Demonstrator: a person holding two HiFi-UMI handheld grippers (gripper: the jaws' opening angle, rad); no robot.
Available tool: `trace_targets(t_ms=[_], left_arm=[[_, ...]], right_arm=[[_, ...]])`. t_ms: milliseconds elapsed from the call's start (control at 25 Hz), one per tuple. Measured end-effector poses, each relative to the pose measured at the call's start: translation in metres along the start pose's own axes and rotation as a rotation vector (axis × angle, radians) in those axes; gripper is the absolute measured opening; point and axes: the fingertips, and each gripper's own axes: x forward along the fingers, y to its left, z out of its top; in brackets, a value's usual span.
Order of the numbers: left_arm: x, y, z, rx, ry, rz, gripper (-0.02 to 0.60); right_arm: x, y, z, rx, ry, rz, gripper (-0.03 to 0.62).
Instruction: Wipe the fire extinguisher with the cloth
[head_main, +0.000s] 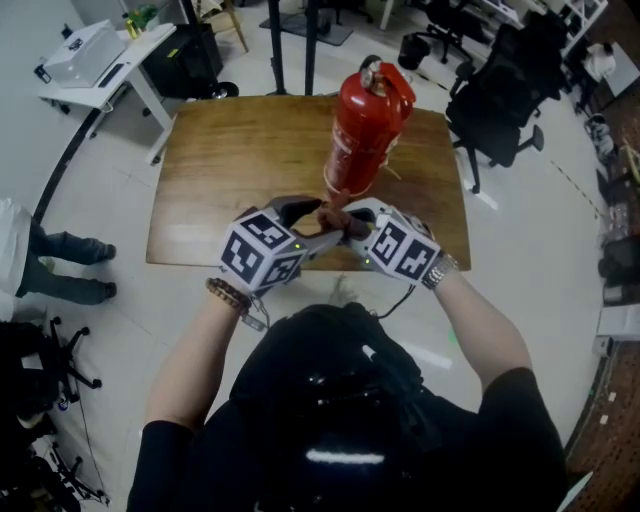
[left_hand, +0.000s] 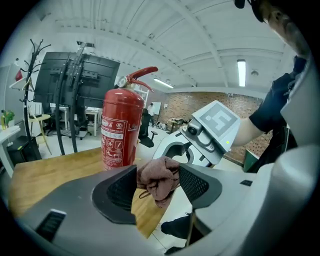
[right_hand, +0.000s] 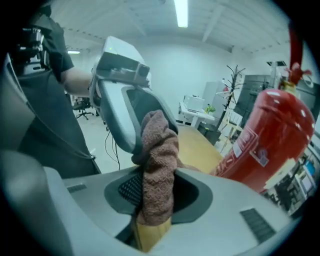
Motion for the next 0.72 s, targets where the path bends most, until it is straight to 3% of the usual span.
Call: trace_targets(t_ms=[120, 320, 400, 720], left_arm=[[-0.003, -0.007, -0.01, 0.0, 0.036, -0.069, 0.261], [-0.011, -0.012, -0.022, -0.006, 0.071, -0.138, 0.259], [-0.014, -0.012, -0.025, -0.002, 0.091, -0.138, 0.192], [-0.019, -0.011, -0.022, 0.126, 0.155, -0.106, 0.121]], right_arm=[[0.005, 0.015, 0.011, -0.098, 0.021, 0.005, 0.133], [0.01, 0.033, 0.022, -0.174, 0.025, 0.011, 0.135], [0.01, 0.036, 0.026, -0.201, 0.037, 0.001, 0.138], [0.009, 0.033, 0.036, -0.181, 0.036, -0.076, 0.143]])
